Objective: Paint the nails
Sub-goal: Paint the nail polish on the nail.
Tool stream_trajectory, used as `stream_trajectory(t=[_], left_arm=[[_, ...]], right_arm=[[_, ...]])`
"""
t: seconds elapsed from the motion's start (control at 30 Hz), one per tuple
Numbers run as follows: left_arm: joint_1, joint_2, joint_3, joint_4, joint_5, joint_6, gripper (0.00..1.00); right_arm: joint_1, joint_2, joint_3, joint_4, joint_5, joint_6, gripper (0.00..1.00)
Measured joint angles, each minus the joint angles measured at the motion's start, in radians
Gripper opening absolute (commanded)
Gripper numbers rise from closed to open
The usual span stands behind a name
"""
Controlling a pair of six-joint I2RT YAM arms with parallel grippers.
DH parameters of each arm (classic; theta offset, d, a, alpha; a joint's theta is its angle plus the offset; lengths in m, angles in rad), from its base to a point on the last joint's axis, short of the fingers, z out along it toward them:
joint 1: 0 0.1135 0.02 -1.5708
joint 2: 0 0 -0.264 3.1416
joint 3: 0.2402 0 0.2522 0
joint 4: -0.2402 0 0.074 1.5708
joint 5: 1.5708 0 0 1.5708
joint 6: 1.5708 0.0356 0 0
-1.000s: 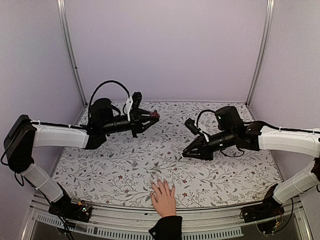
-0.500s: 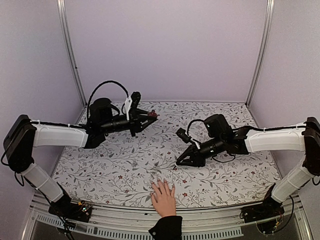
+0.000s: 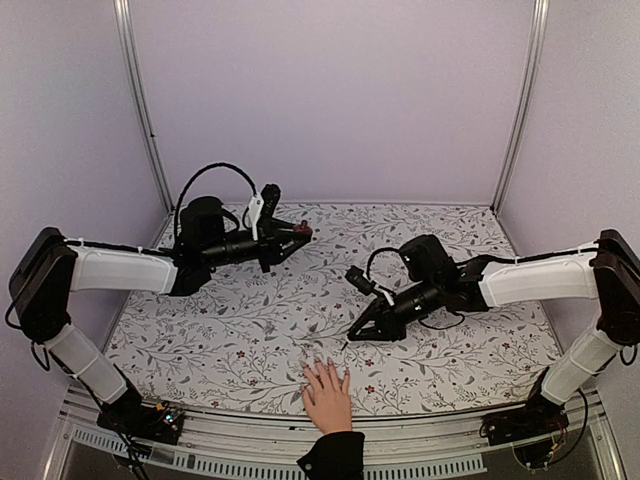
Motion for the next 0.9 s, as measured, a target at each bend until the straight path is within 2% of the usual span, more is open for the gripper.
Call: stream_trajectory(t=[0.27, 0.53, 0.9], left_arm=[[0.013, 0.002, 0.000, 0.004, 0.000, -0.009, 0.00], [0.016, 0.005, -0.010, 0.006, 0.002, -0.012, 0.00], [0.018, 0.021, -0.010, 0.006, 0.005, -0.016, 0.00]], right_arm=[[0.004, 0.064, 0.053, -0.016, -0.004, -0.005, 0.00], [0.005, 0.065, 0.045, -0.082, 0.002, -0.008, 0.00], [0.023, 0.073, 0.012, -0.085, 0.032, 0.000, 0.00]])
